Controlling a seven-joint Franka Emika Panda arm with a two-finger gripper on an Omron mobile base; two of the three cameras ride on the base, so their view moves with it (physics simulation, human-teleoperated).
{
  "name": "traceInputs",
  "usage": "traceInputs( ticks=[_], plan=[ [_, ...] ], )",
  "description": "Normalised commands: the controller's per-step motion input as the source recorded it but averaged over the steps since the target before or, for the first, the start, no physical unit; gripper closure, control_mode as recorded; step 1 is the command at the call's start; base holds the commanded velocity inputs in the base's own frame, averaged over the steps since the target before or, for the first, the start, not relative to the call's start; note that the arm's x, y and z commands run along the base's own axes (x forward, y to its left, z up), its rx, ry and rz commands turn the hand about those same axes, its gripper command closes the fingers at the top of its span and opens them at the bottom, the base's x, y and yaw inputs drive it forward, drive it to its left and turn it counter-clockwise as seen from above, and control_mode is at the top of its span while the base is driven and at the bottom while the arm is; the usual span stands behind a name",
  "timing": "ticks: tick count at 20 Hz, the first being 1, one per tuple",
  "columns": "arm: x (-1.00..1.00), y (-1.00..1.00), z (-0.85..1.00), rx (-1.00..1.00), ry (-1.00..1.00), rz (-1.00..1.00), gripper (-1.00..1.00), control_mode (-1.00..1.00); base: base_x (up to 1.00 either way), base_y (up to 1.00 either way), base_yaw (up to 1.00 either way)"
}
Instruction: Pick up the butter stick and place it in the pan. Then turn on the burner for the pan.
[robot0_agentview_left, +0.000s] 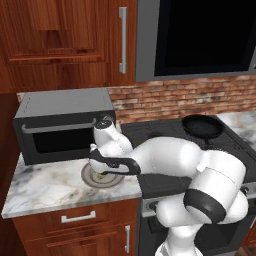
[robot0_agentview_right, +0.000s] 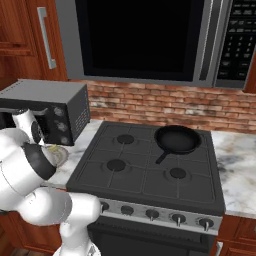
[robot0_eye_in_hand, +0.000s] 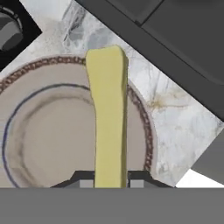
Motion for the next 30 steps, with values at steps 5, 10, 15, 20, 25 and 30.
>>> traceInputs(
  ticks=[5, 10, 15, 20, 25, 30],
  plan=[
    [-0.21, -0.48, 0.82, 0.0, -0.07, 0.0, 1.0, -1.0, 0.0, 0.0, 0.0],
    [-0.03, -0.65, 0.58, 0.01, -0.02, 0.0, 1.0, -1.0, 0.0, 0.0, 0.0],
    [0.0, -0.85, 0.41, 0.06, 0.0, -0.01, 1.0, -1.0, 0.0, 0.0, 0.0],
    [0.0, -0.95, 0.26, 0.09, 0.0, -0.01, 1.0, -1.0, 0.0, 0.0, 0.0],
    [0.0, -1.0, 0.17, 0.11, 0.0, -0.04, 1.0, -1.0, 0.0, 0.0, 0.0],
    [0.02, -1.0, 0.13, 0.1, 0.0, -0.07, 1.0, -1.0, 0.0, 0.0, 0.0]
  ],
)
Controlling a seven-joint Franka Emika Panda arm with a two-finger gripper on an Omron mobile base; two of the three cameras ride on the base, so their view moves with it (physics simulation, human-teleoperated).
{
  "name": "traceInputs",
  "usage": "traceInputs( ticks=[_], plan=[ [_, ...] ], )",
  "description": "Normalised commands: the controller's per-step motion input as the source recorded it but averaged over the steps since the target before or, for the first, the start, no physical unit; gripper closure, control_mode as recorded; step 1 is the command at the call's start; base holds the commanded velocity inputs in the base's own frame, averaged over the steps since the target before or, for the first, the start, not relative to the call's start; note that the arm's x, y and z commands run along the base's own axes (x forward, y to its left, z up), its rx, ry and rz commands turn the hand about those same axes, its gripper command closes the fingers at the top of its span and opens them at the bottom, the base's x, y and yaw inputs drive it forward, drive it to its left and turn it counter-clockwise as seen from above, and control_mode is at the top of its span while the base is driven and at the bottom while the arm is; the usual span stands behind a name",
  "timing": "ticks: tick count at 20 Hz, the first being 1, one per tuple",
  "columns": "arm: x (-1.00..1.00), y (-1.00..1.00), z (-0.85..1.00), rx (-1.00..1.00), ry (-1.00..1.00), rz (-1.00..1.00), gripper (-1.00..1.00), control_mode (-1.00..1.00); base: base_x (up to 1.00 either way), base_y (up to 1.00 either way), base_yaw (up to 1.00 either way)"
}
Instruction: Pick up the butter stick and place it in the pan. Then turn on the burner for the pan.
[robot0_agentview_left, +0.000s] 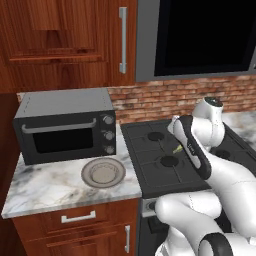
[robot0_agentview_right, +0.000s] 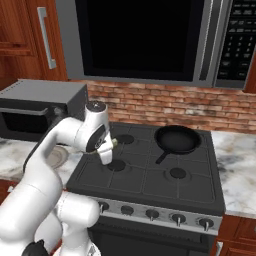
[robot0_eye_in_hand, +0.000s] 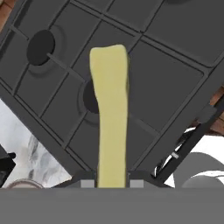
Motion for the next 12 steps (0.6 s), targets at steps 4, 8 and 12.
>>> traceInputs(
  ticks=[4, 8, 12],
  plan=[
    [0.1, -1.0, 0.19, 0.11, 0.0, -0.07, 1.0, -1.0, 0.0, 0.0, 0.0],
    [0.14, -0.99, 0.17, 0.12, 0.0, -0.04, 1.0, -1.0, 0.0, 0.0, 0.0],
    [0.24, -0.72, 0.03, 0.11, 0.0, -0.01, 1.0, -1.0, 0.0, 0.0, 0.0]
  ],
)
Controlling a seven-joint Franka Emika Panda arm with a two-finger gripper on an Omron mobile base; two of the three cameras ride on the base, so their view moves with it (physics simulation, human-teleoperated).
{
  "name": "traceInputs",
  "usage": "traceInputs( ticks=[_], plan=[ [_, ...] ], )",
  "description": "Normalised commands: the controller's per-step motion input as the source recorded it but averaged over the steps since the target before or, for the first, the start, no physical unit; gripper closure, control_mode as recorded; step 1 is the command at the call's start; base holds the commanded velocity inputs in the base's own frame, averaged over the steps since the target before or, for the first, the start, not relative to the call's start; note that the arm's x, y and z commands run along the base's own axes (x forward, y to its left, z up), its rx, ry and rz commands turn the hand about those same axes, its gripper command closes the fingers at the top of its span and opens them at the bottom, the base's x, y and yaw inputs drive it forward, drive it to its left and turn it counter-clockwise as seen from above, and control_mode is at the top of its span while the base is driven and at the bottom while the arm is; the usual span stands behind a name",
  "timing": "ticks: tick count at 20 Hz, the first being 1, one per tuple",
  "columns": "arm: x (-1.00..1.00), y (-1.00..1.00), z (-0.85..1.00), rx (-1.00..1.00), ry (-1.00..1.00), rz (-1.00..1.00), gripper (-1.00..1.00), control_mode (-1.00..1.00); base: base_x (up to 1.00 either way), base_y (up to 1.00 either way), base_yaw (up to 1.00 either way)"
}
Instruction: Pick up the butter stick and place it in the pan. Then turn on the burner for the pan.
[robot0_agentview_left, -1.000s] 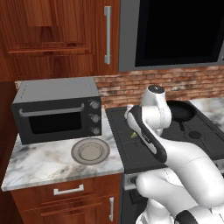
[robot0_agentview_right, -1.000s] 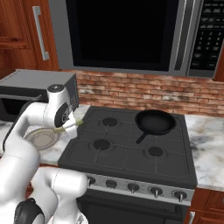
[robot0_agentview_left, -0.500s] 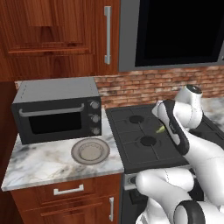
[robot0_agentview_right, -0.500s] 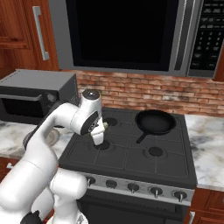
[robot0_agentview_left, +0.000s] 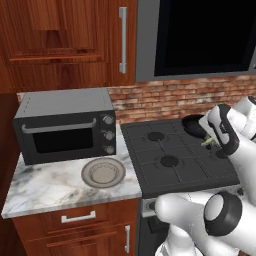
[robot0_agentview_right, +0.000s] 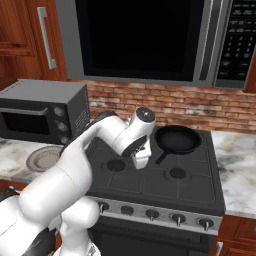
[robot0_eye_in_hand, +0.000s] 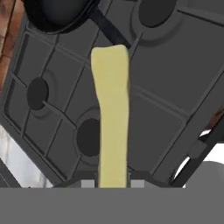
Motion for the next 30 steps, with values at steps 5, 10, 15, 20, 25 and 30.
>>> traceInputs(
  ticks=[5, 10, 15, 20, 25, 30],
  plan=[
    [0.4, -0.46, 0.0, 0.08, 0.06, 0.0, 1.0, -1.0, 0.0, 0.0, 0.0],
    [0.36, -0.38, 0.0, 0.02, -0.02, 0.02, 1.0, -1.0, 0.0, 0.0, 0.0],
    [0.29, -0.35, 0.0, 0.0, -0.09, 0.03, 1.0, -1.0, 0.0, 0.0, 0.0],
    [0.36, -0.24, 0.0, 0.0, -0.07, 0.03, 1.0, -1.0, 0.0, 0.0, 0.0],
    [0.41, -0.16, 0.0, 0.0, -0.01, 0.01, 1.0, -1.0, 0.0, 0.0, 0.0],
    [0.3, -0.21, -0.04, 0.0, 0.0, 0.0, 1.0, -1.0, 0.0, 0.0, 0.0]
  ],
)
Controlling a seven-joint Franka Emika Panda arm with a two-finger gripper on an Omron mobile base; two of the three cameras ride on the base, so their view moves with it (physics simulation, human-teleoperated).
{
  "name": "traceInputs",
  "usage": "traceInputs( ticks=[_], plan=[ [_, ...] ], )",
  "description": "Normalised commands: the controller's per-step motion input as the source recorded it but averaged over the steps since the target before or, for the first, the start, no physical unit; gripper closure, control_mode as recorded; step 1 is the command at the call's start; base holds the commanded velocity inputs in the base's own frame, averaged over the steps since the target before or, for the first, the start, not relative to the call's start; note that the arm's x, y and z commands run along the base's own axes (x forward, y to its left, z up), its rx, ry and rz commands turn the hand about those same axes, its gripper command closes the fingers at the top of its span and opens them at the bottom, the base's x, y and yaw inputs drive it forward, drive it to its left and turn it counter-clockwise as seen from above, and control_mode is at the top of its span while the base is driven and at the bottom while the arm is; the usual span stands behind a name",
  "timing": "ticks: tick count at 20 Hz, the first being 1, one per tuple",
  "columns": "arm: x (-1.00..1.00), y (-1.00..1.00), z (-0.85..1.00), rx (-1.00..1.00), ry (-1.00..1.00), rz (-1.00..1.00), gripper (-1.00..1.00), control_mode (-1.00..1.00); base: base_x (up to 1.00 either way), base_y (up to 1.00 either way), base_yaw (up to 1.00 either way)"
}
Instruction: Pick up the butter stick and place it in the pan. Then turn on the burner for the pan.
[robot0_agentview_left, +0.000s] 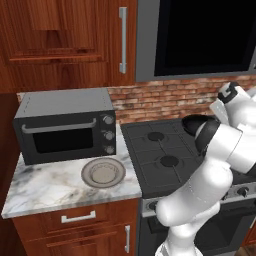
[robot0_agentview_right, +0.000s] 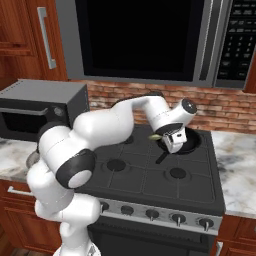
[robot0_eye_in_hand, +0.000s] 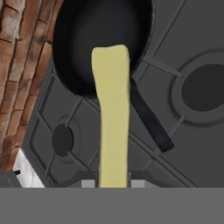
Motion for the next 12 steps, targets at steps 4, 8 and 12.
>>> traceInputs(
  ticks=[4, 8, 12],
  plan=[
    [0.25, -0.16, -0.12, 0.0, 0.0, 0.01, 1.0, -1.0, 0.0, 0.0, 0.0],
    [0.33, -0.07, -0.07, 0.0, 0.0, 0.01, 1.0, -1.0, 0.0, 0.0, 0.0],
    [0.34, -0.04, -0.11, 0.0, 0.0, 0.02, 1.0, -1.0, 0.0, 0.0, 0.0]
  ],
)
